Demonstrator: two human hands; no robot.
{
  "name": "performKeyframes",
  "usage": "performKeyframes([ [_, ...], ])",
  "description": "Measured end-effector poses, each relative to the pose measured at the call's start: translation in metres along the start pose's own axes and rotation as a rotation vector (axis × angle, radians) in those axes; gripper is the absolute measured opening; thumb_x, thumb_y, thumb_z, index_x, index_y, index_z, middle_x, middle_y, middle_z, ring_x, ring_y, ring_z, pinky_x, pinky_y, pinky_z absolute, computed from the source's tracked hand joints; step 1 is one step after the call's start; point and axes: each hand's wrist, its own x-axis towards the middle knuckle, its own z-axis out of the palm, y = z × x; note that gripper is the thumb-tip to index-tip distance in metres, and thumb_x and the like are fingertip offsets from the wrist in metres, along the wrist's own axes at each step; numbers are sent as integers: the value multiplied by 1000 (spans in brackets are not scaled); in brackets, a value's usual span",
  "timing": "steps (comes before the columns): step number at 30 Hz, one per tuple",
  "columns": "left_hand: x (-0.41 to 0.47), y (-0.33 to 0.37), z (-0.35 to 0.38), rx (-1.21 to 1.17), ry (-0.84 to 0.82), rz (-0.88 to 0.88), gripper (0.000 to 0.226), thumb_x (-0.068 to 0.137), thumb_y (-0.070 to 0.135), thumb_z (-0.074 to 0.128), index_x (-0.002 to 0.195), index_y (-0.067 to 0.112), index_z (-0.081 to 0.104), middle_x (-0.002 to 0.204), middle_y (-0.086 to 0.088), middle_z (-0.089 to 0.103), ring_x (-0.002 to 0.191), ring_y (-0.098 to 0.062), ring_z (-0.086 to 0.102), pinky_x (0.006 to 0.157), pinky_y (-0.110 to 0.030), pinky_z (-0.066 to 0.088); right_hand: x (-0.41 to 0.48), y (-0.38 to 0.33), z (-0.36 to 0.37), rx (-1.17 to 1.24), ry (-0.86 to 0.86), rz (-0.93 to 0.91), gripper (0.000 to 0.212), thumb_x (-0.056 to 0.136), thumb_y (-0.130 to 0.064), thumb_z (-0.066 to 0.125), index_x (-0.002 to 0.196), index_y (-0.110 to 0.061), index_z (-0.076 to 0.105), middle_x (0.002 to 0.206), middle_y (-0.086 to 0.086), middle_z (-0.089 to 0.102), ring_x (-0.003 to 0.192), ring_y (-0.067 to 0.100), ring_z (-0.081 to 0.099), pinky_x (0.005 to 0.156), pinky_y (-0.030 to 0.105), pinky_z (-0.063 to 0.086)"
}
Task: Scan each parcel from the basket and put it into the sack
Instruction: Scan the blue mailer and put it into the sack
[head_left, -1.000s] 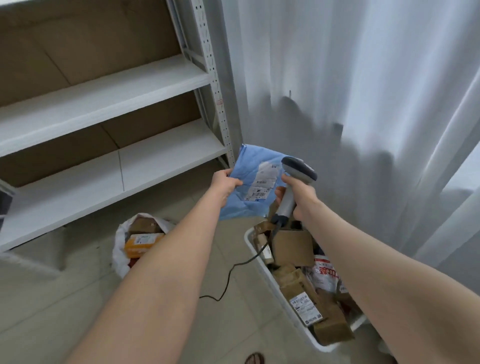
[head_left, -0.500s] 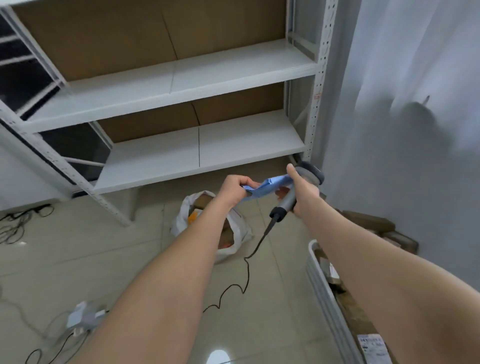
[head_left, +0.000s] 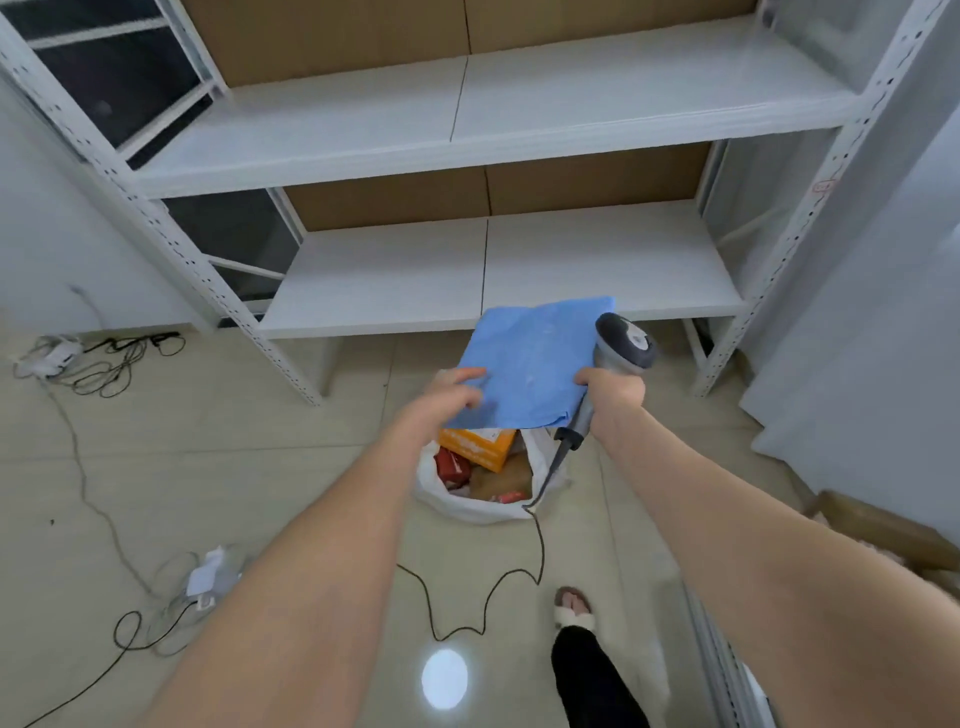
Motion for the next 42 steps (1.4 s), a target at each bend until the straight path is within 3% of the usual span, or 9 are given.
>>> performKeyframes([
  [4, 70, -9, -16, -127, 119, -199, 16, 94, 17, 53, 110, 16, 53, 103, -7, 54, 83, -18, 51, 67, -30, 36, 61, 0, 52, -27, -34, 10, 19, 79, 5, 67, 75, -5, 52, 95, 14, 60, 87, 32, 60, 82, 40, 53],
  [9, 166, -38, -20, -140, 136, -311, 36, 96, 21, 55, 127, 4, 53, 126, -13, 56, 99, -22, 51, 70, -28, 38, 153, 2, 117, -138, -62, 53, 13, 80, 6, 66, 84, -2, 56, 96, 14, 61, 87, 31, 60, 82, 40, 53],
  [14, 247, -89, -26, -111, 195, -402, 20, 93, 9, 57, 111, 2, 58, 119, -11, 54, 100, -19, 49, 70, -29, 41, 227, 32, 172, -286, -70, 72, 10, 83, 3, 62, 94, 2, 61, 98, 21, 66, 92, 36, 65, 75, 37, 50],
  [18, 312, -159, -16, 49, 191, -472, 44, 87, 6, 60, 130, 3, 53, 138, -14, 51, 125, -26, 50, 102, -31, 39, 292, 86, 206, -393, -24, 104, 4, 77, -1, 60, 75, -4, 58, 82, 19, 66, 76, 26, 64, 66, 36, 48],
  [27, 451, -325, 11, 104, 82, -571, 49, 83, 11, 62, 131, 19, 54, 131, -13, 49, 103, -26, 60, 90, -28, 47, 410, 223, 277, -496, 75, 106, 13, 79, -3, 55, 80, -15, 50, 68, 7, 50, 53, 23, 44, 53, 28, 38],
  [32, 509, -401, 31, 152, -37, -530, 49, 78, 8, 65, 124, 23, 61, 97, -5, 63, 111, -31, 56, 98, -33, 47, 458, 282, 311, -527, 107, 35, 12, 81, -3, 57, 91, -10, 55, 63, 2, 47, 54, 20, 43, 51, 23, 30],
  [37, 543, -451, 52, 229, -165, -571, 65, 52, 37, 57, 115, 26, 66, 129, -3, 59, 125, -27, 48, 101, -31, 40, 482, 311, 329, -601, 95, -55, 27, 83, -2, 60, 98, -20, 47, 71, -4, 50, 72, 22, 50, 67, 31, 41],
  [39, 550, -463, 55, 344, -181, -561, 70, 64, 50, 57, 128, 21, 54, 130, -1, 51, 130, -26, 37, 96, -26, 33, 489, 318, 332, -610, 107, -52, 24, 82, -4, 62, 97, -19, 50, 82, 2, 55, 79, 25, 53, 72, 34, 46],
  [42, 556, -465, 53, 343, -73, -529, 61, 77, 34, 71, 129, 13, 47, 127, -7, 48, 128, -30, 41, 92, -28, 36, 494, 325, 336, -618, 127, -20, 21, 81, -7, 64, 99, -15, 57, 88, 6, 60, 86, 30, 60, 81, 41, 55],
])
